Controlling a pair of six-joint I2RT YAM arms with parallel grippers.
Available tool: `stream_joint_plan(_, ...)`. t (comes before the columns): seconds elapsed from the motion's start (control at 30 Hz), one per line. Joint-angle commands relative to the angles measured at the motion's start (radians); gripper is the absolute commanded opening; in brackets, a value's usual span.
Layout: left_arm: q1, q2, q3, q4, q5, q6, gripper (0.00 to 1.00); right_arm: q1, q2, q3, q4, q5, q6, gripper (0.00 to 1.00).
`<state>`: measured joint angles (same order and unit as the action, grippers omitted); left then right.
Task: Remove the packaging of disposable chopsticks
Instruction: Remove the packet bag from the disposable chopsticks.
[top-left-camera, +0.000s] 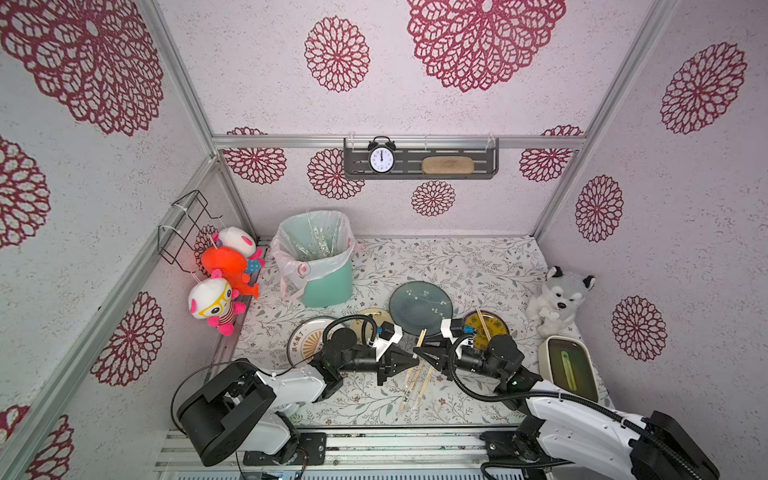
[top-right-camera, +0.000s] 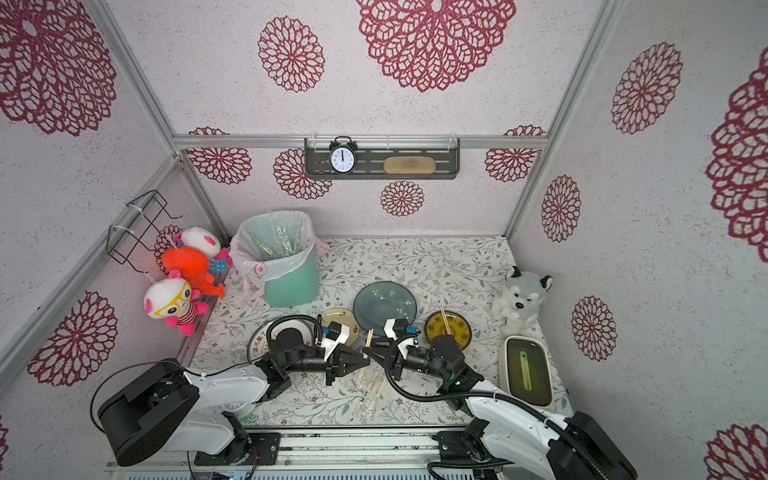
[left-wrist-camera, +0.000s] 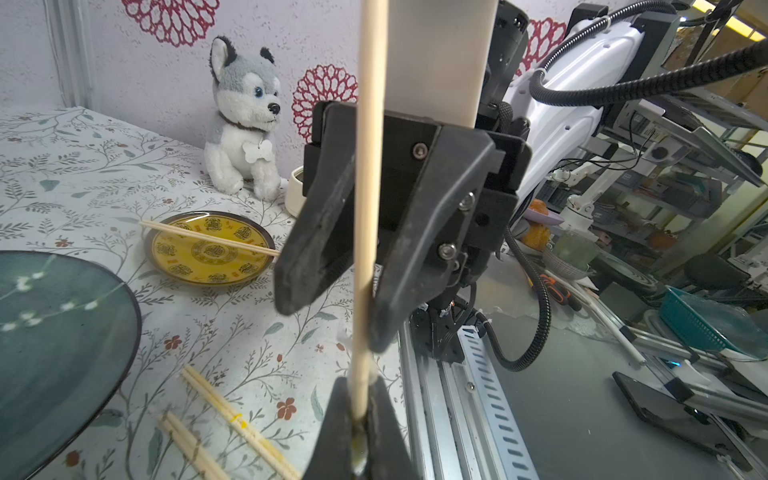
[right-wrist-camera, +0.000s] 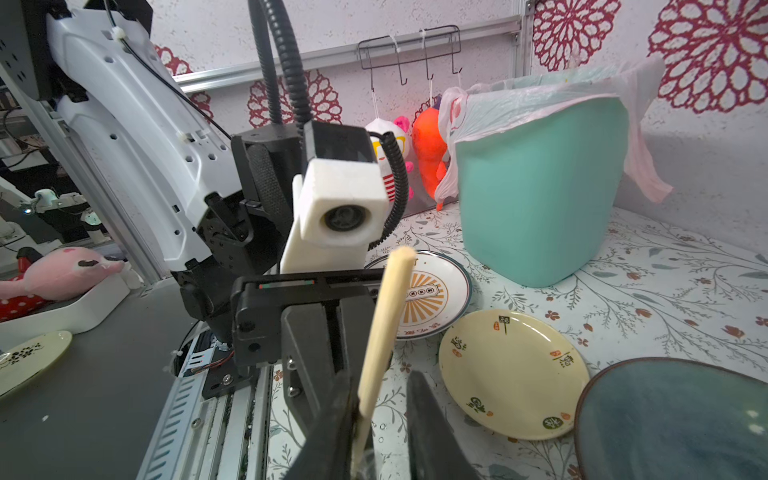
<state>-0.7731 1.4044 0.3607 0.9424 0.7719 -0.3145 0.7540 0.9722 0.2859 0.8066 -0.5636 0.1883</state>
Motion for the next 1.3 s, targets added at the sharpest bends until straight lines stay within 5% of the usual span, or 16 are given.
stream_joint_plan(0.0, -0.002, -0.012, 0.006, -0.01, 0.036, 0.018, 0.0, -0.008, 0.01, 0.041, 0.067, -0.017, 0.009, 0.12)
stream_joint_plan(0.13, -0.002, -0.001, 0.009, -0.018, 0.035, 0.02, 0.0, -0.009, 0.004, 0.019, 0.105, -0.019, 0.015, 0.0)
stream_joint_plan(0.33, -0.002, 0.021, 0.015, -0.025, 0.033, 0.015, 0.0, -0.008, -0.02, 0.012, 0.097, -0.01, 0.009, 0.0)
stream_joint_plan(0.43, -0.002, 0.03, 0.015, -0.03, 0.028, 0.017, 0.13, -0.009, -0.039, 0.01, 0.096, 0.01, 0.007, 0.0)
stream_joint_plan(0.73, -0.003, 0.116, -0.025, -0.018, -0.031, 0.027, 0.19, -0.024, -0.095, 0.064, 0.032, 0.05, -0.012, 0.0)
stream_joint_plan(0.93, -0.003, 0.161, -0.041, -0.01, -0.034, 0.031, 0.06, -0.054, -0.113, 0.132, -0.036, 0.046, -0.028, 0.0)
stream_joint_plan(1.27, -0.003, 0.234, -0.087, 0.112, -0.057, 0.006, 0.05, -0.113, -0.173, 0.198, -0.115, 0.033, -0.025, 0.0)
